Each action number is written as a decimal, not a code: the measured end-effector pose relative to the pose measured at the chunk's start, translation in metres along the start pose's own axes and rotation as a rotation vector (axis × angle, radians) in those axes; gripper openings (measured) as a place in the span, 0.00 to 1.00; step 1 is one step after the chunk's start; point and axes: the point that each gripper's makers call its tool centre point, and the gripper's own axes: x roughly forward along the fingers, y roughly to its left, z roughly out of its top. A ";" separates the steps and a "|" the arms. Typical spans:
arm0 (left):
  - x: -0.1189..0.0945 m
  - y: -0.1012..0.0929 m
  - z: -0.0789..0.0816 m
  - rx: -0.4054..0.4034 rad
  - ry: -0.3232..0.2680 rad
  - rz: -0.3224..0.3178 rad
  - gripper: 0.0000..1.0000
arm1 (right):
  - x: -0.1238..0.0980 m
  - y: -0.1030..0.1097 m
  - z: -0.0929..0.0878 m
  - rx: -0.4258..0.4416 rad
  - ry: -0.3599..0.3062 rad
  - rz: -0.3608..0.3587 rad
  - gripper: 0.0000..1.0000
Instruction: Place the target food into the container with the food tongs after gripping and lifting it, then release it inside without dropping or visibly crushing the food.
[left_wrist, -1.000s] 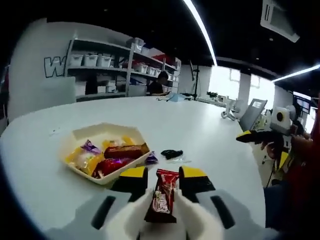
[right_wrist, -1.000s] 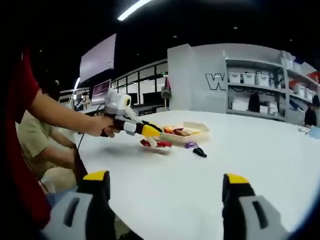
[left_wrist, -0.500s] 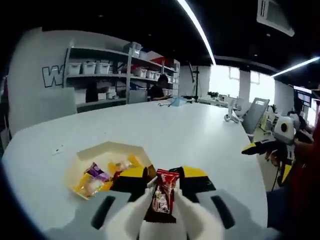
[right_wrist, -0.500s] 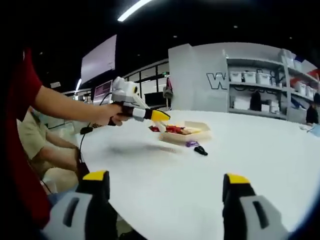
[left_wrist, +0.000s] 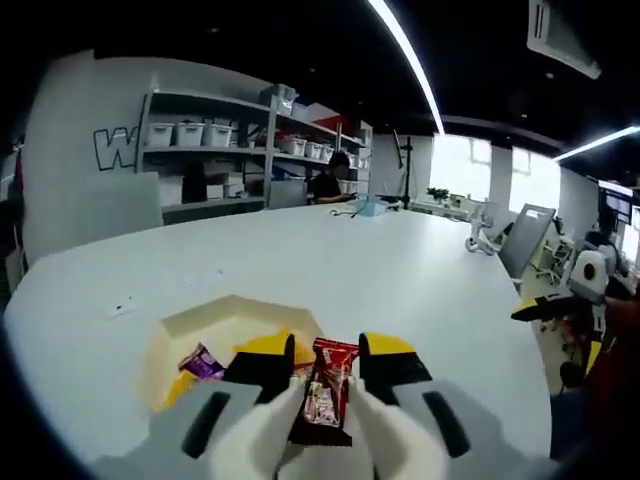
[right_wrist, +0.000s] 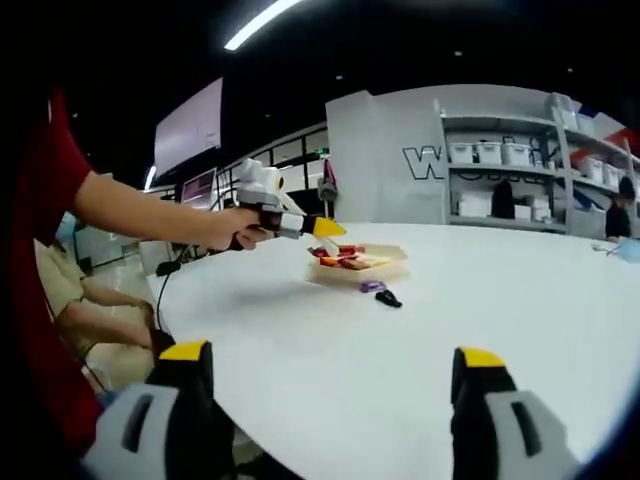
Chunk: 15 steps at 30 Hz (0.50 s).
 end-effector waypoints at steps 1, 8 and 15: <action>0.002 0.002 0.000 0.000 0.002 0.002 0.24 | 0.000 0.000 0.000 0.000 0.000 0.001 0.99; 0.014 0.016 0.005 0.022 0.020 0.030 0.24 | 0.002 -0.001 -0.005 0.005 0.012 0.007 0.99; 0.024 0.036 0.020 -0.037 -0.014 0.071 0.26 | 0.002 -0.005 -0.007 0.014 0.021 0.008 0.99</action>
